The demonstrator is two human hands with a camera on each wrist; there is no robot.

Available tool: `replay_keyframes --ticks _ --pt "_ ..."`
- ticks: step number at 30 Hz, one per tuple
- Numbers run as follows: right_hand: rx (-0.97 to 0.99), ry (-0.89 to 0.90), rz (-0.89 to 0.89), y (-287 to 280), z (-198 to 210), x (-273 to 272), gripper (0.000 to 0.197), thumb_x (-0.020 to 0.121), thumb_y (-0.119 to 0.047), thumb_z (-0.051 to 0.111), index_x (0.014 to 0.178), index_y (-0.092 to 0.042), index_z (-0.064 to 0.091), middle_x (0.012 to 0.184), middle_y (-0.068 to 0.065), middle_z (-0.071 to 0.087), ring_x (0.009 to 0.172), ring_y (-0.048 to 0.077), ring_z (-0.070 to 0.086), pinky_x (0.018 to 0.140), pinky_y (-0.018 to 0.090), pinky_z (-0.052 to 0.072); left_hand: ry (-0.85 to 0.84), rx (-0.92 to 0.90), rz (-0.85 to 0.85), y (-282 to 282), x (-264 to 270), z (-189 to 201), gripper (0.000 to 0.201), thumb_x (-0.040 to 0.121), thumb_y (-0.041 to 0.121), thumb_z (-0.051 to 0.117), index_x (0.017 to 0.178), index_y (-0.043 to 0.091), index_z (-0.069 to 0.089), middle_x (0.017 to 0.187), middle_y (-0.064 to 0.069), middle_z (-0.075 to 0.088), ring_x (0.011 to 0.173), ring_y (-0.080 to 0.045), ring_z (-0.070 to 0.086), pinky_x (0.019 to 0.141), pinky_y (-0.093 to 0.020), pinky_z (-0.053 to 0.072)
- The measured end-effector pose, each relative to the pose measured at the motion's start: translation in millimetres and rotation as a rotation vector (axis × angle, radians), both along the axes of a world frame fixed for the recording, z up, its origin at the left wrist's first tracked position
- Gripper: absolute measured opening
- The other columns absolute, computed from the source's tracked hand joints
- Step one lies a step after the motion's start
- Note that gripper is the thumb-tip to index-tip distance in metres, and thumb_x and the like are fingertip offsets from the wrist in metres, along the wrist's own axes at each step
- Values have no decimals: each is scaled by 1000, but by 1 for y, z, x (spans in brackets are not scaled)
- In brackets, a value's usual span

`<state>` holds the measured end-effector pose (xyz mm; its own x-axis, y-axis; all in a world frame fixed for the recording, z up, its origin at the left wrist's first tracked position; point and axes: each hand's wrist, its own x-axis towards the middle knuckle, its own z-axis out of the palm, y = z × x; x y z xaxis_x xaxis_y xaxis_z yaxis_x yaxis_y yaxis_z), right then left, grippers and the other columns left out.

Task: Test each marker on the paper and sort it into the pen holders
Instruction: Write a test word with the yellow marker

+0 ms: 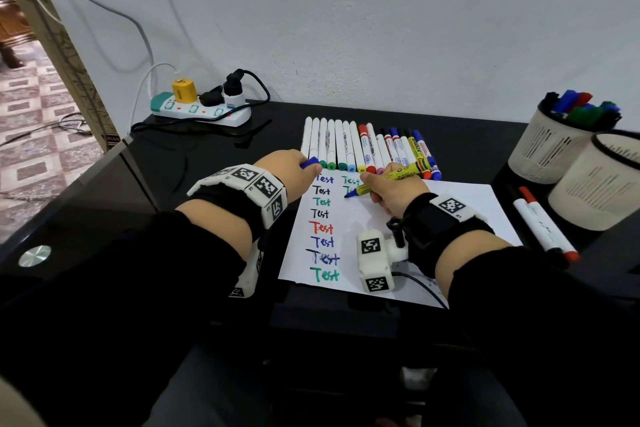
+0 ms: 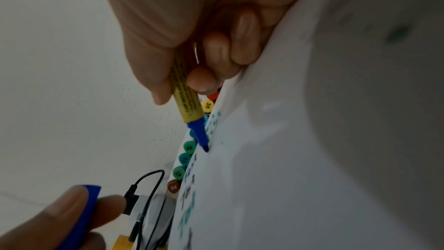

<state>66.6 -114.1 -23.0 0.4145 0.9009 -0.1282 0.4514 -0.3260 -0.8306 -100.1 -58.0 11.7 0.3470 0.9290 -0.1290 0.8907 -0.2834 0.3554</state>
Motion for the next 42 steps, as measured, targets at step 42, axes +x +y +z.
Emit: replay_keyframes --ticks 42 --pt "62 7 -36 -2 -4 6 30 90 -28 60 69 -17 41 58 2 52 52 15 44 56 24 37 1 -25 -12 -3 1 3 38 98 43 38 113 13 55 85 0 53 80 -14 51 72 -27 38"
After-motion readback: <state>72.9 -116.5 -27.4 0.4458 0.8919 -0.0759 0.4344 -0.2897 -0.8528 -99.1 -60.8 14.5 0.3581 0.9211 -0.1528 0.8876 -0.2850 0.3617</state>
